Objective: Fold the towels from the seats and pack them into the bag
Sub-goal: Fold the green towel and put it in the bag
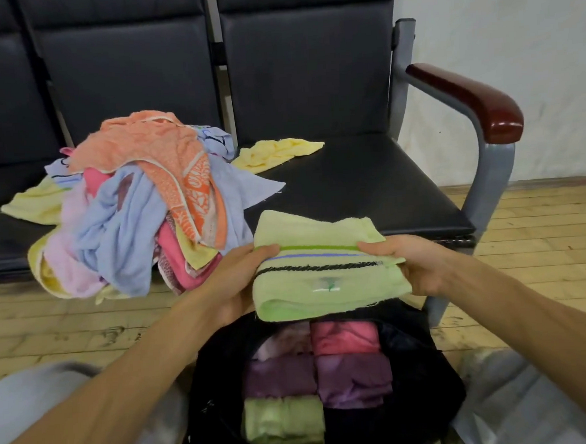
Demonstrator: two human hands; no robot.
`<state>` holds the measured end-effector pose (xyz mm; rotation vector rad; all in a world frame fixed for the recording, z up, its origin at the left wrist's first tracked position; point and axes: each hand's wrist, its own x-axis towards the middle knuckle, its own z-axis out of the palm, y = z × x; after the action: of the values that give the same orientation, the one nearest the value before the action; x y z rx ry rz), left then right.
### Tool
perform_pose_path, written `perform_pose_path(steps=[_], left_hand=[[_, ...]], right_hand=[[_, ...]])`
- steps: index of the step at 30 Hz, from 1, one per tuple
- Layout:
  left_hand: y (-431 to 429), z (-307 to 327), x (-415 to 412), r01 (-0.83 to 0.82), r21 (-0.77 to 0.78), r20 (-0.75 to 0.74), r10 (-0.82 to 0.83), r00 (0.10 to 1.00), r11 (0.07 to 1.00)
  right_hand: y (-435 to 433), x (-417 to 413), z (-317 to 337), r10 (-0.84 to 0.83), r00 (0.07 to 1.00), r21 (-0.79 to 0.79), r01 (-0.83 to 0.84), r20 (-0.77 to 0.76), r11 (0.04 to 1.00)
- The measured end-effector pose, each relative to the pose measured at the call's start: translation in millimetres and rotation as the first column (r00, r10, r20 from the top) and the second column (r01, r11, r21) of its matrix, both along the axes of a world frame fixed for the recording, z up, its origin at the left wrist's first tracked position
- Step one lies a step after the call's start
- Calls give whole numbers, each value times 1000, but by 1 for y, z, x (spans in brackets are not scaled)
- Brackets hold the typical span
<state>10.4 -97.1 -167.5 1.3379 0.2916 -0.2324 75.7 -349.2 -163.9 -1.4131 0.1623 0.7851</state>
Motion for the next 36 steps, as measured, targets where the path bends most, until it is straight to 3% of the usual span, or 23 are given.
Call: perform_pose_path(steps=[4, 9, 12, 15, 20, 25, 27, 30, 36], left_hand=[[-3, -1, -3, 4, 18, 22, -5, 1000, 1000], [-3, 7, 0, 45, -143, 130, -26, 991, 989], [2, 7, 4, 3, -85, 170, 11, 985, 996], [8, 4, 6, -40, -32, 129, 44, 991, 999], [14, 8, 4, 38, -43, 67, -35, 997, 998], [11, 1, -2, 56, 331, 196, -126, 972, 942], [9, -6, -4, 60, 430, 185, -153, 971, 901], [5, -23, -1, 88, 408, 93, -137, 986, 909], [-23, -42, 2, 107, 154, -31, -104, 994, 982]], right_hand=[[0, -4, -4, -6, 1000, 51, 5, 12, 999], [-2, 1, 6, 31, 990, 246, -64, 139, 967], [-2, 1, 13, 19, 982, 275, -71, 186, 959], [-2, 1, 19, 10, 992, 324, -50, 126, 945], [6, 0, 21, 96, 984, 199, -124, 147, 972], [12, 9, 8, 98, 983, 75, -111, 154, 991], [12, 7, 6, 140, 982, 15, -143, 125, 990], [6, 8, -1, 119, 988, -96, -110, 94, 989], [-13, 10, -11, 96, 986, -192, -68, 139, 979]])
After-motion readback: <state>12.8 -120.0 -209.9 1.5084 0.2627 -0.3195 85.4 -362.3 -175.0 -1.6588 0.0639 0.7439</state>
